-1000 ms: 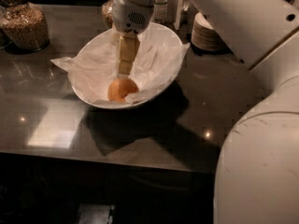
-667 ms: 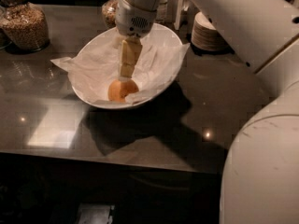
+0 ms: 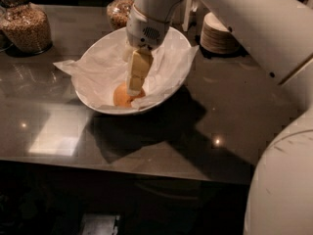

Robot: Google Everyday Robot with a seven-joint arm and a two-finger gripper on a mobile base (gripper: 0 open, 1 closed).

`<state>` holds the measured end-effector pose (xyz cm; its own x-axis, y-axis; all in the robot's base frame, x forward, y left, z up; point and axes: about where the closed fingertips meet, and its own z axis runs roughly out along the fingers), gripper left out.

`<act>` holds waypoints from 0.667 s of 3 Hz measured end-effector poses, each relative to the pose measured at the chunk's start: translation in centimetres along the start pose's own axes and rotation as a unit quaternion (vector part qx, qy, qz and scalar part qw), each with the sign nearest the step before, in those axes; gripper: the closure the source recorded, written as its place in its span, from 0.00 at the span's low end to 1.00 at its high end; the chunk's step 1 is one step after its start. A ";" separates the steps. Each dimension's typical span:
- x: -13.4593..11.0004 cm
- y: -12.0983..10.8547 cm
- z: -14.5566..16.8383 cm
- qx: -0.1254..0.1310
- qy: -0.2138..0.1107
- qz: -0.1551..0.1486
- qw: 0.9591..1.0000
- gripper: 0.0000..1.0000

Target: Pick orange from white bowl

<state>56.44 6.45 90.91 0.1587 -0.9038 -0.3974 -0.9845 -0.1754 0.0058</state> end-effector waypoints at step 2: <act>1.5 -0.1 1.6 -0.017 -0.015 0.027 0.999 0.21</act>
Offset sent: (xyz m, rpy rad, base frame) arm -0.0018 -0.0208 -0.0315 0.0112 0.1103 -0.0572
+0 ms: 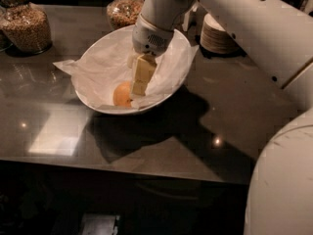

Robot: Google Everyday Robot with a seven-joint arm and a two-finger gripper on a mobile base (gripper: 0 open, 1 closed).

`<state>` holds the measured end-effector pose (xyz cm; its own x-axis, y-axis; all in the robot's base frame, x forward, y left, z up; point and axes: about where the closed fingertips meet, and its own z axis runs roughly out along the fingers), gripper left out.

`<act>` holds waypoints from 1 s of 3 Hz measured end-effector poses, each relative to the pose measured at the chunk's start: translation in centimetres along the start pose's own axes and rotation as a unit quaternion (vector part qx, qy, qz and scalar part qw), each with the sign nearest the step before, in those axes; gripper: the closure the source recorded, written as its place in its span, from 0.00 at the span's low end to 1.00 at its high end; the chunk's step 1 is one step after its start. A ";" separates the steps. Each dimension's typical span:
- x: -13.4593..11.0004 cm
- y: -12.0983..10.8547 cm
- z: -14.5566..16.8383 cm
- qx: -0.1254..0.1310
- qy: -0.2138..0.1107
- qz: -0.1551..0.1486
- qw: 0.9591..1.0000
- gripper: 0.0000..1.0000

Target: Pick orange from white bowl

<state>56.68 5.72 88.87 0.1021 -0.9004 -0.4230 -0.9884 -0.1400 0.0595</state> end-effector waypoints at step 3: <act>0.7 0.4 2.3 -0.007 -0.034 0.020 0.999 0.23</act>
Offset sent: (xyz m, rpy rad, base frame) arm -0.0126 -0.0096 -0.0272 0.0655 0.0638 -0.0639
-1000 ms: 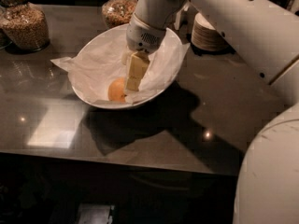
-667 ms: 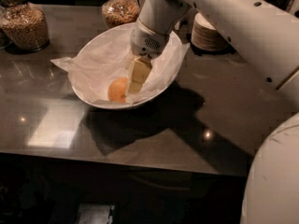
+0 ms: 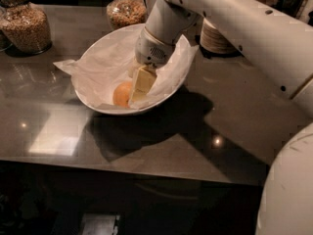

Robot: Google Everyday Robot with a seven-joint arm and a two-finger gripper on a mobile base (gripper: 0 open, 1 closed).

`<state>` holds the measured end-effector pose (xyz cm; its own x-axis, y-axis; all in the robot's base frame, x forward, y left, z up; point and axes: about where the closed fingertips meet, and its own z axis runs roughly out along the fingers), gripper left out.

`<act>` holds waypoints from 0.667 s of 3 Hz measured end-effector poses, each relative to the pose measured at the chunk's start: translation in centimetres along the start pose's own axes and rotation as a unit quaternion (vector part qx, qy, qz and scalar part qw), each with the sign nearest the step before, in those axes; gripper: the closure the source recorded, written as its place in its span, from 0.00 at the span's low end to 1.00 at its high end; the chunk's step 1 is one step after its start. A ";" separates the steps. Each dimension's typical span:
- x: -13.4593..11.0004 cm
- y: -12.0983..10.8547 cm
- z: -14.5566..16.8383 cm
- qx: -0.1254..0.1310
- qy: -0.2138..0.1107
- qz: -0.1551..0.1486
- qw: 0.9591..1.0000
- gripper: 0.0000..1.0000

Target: Pick orange from white bowl

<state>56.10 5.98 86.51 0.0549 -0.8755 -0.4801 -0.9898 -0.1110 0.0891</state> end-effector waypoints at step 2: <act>-0.7 -0.3 0.9 -0.006 -0.003 -0.011 1.000 0.24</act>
Offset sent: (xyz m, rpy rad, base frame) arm 0.0015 0.0155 -0.0126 0.0100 0.0213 0.0417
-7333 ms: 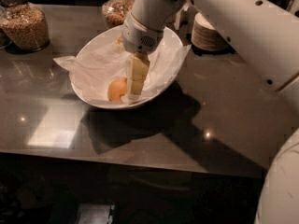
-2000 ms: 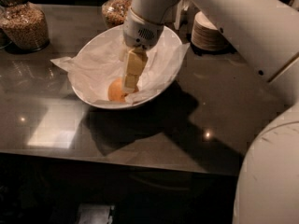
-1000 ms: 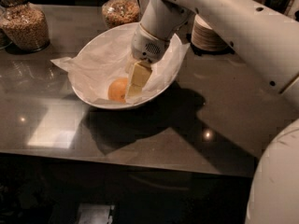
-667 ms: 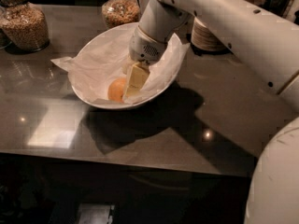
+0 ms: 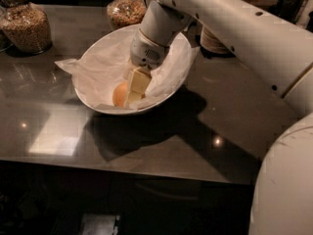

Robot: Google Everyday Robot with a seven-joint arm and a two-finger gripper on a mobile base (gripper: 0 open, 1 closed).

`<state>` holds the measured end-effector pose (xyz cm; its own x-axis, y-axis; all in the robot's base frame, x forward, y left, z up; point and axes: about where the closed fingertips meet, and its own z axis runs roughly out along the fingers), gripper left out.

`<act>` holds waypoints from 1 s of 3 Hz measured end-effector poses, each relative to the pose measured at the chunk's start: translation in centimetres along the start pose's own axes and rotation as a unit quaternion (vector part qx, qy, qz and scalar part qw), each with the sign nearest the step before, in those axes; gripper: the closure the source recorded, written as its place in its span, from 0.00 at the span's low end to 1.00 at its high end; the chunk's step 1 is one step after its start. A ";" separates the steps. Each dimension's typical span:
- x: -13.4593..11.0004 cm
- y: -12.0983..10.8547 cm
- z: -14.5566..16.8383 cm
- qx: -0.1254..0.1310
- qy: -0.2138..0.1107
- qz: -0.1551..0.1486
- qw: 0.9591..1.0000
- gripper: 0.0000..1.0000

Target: Pick orange from white bowl

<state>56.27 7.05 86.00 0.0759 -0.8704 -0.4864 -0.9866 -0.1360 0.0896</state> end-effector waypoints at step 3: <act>0.7 0.1 2.3 -0.034 -0.015 0.022 0.999 0.66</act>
Offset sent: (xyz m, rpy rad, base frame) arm -0.0106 0.0001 -0.0593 0.0365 0.1867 -0.0325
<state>55.88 7.50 83.62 0.0269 -0.8619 -0.5063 -0.9767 -0.1305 0.1702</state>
